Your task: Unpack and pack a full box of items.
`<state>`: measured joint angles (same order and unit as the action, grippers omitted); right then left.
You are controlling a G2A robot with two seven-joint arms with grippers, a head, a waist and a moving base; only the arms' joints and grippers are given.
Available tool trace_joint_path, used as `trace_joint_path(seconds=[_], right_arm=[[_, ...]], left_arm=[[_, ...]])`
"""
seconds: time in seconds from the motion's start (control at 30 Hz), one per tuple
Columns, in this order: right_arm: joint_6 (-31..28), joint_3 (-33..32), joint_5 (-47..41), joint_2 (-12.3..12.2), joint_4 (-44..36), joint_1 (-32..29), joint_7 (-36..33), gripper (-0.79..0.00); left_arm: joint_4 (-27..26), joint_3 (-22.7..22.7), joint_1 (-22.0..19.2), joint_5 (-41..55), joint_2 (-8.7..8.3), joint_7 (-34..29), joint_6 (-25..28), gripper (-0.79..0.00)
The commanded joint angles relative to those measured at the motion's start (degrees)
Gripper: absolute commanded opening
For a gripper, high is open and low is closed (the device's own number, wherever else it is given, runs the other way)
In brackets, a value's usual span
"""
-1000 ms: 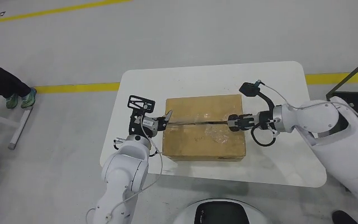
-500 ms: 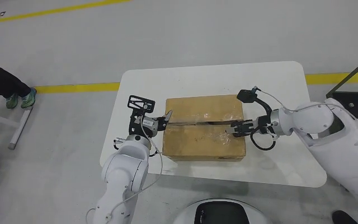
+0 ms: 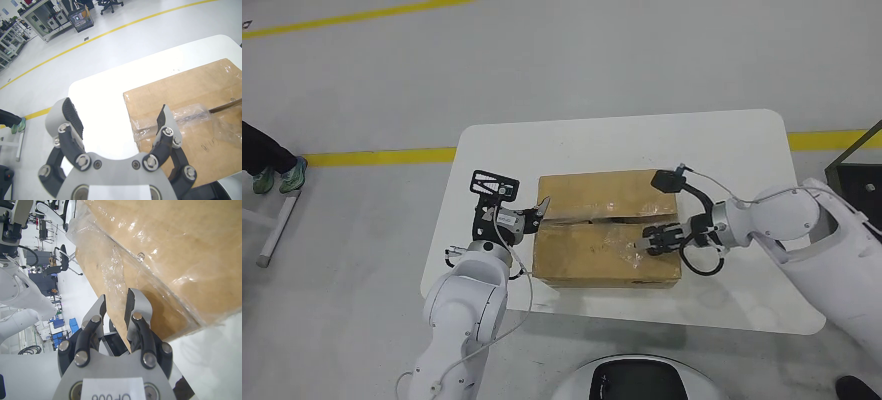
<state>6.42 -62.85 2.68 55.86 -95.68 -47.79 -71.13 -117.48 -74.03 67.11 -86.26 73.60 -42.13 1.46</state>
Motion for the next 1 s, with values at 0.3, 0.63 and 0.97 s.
trace_joint_path(seconds=[0.3, 0.63, 0.97], right_arm=[[0.6, 1.9, 1.8, 0.2, 0.9, 0.5, 1.7, -0.785], [0.3, -1.6, 0.8, -0.4, -0.5, 0.8, 2.1, -0.785], [-0.9, -6.8, 3.5, -2.1, -0.4, 1.2, -3.3, -0.785]], left_arm=[[0.0, 0.0, 0.0, 0.0, 0.00, 0.0, 0.0, 0.000], [0.0, 0.0, 0.0, 0.0, 0.00, 0.0, 0.0, 0.000], [0.0, 0.0, 0.0, 0.0, 0.00, 0.0, 0.0, 0.000]])
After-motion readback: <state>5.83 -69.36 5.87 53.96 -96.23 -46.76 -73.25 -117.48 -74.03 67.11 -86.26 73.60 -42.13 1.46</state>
